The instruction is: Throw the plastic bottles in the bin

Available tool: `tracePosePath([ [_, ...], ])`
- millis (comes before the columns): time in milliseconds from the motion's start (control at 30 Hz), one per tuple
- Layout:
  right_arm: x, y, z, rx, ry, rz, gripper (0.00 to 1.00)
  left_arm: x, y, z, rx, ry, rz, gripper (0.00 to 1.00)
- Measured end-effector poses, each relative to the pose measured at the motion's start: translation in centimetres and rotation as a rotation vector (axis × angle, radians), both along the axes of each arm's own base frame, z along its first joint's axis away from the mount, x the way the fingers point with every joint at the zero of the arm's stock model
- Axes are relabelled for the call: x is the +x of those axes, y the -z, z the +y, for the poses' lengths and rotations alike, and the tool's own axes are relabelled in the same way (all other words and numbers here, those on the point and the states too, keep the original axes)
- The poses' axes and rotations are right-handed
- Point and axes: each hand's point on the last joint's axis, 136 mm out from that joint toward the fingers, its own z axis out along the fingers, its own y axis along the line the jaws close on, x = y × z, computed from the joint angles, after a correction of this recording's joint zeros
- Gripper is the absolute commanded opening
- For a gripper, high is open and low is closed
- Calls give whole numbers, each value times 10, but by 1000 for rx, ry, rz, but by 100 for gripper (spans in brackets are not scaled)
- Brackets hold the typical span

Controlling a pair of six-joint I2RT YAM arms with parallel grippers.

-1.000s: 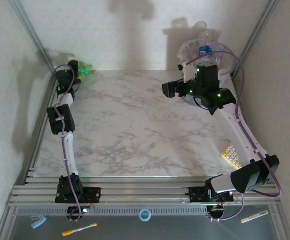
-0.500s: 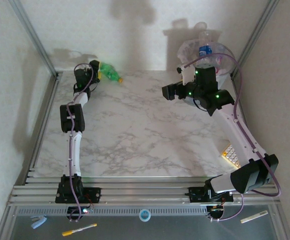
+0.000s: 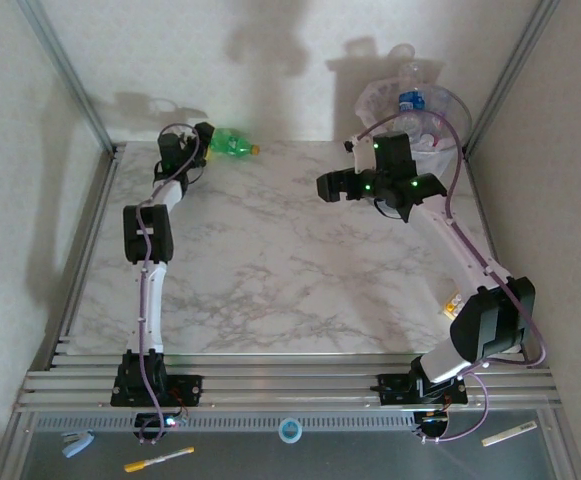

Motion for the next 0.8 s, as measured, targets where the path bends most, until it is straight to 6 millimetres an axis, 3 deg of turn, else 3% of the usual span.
tracePosePath([
  [133, 6, 6, 7, 29, -4, 34, 95, 1, 0, -2, 7, -20, 4, 88],
  [367, 34, 51, 37, 77, -24, 178, 91, 3, 2, -12, 10, -41, 14, 78],
  [500, 41, 63, 57, 91, -47, 225, 91, 3, 6, -20, 24, -31, 18, 76],
  [667, 68, 70, 79, 126, -49, 247, 89, 1, 7, -29, 58, -11, 13, 75],
  [800, 95, 91, 94, 152, -38, 284, 88, 0, 8, -38, 92, 13, 2, 75],
])
